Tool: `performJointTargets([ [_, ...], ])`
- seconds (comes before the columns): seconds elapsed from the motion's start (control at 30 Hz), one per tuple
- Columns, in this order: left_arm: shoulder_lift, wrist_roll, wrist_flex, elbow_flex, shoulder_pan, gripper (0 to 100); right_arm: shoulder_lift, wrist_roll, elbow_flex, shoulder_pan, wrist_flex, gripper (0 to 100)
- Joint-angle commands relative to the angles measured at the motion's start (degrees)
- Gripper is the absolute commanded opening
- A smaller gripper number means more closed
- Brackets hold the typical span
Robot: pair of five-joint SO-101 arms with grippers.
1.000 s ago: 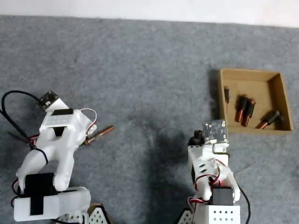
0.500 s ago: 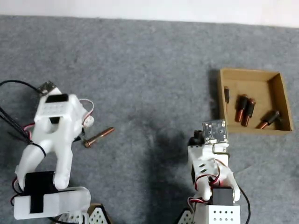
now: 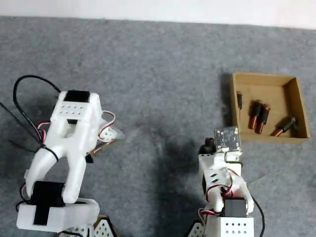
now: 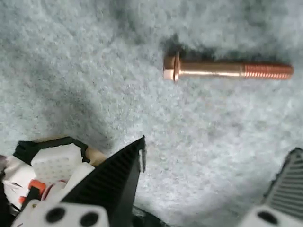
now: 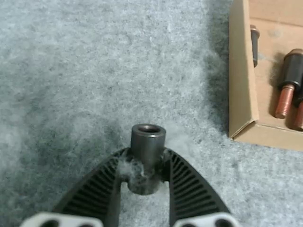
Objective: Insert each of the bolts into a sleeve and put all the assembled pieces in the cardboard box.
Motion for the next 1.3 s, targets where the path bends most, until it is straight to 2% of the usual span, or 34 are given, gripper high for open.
performJointTargets([
  [0.0,-0.22,-4.4,1.23,1.27,1.36,41,-0.66,0.62,0.22,-0.13,-1.89,0.9],
  [0.17,-0.22,-4.48,0.97,6.37,0.4,41,-0.66,0.62,0.22,-0.13,-1.89,0.9],
  [0.37,-0.22,-5.8,0.88,7.43,-5.49,41,-0.66,0.62,0.22,-0.13,-1.89,0.9],
  [0.63,-0.13,-8.09,-9.41,9.54,-14.46,41,-0.66,0.62,0.22,-0.13,-1.89,0.9],
  [0.9,-0.13,-16.88,-3.69,9.54,-15.08,41,-0.66,0.62,0.22,-0.13,-1.89,0.9],
  [1.1,-0.13,-17.41,-4.4,9.54,-20.35,41,-0.66,0.62,0.22,-0.13,-1.89,0.9],
  [1.27,-0.13,-19.52,-8.62,11.65,-22.99,41,-0.66,0.62,0.22,-0.13,-1.89,0.9],
])
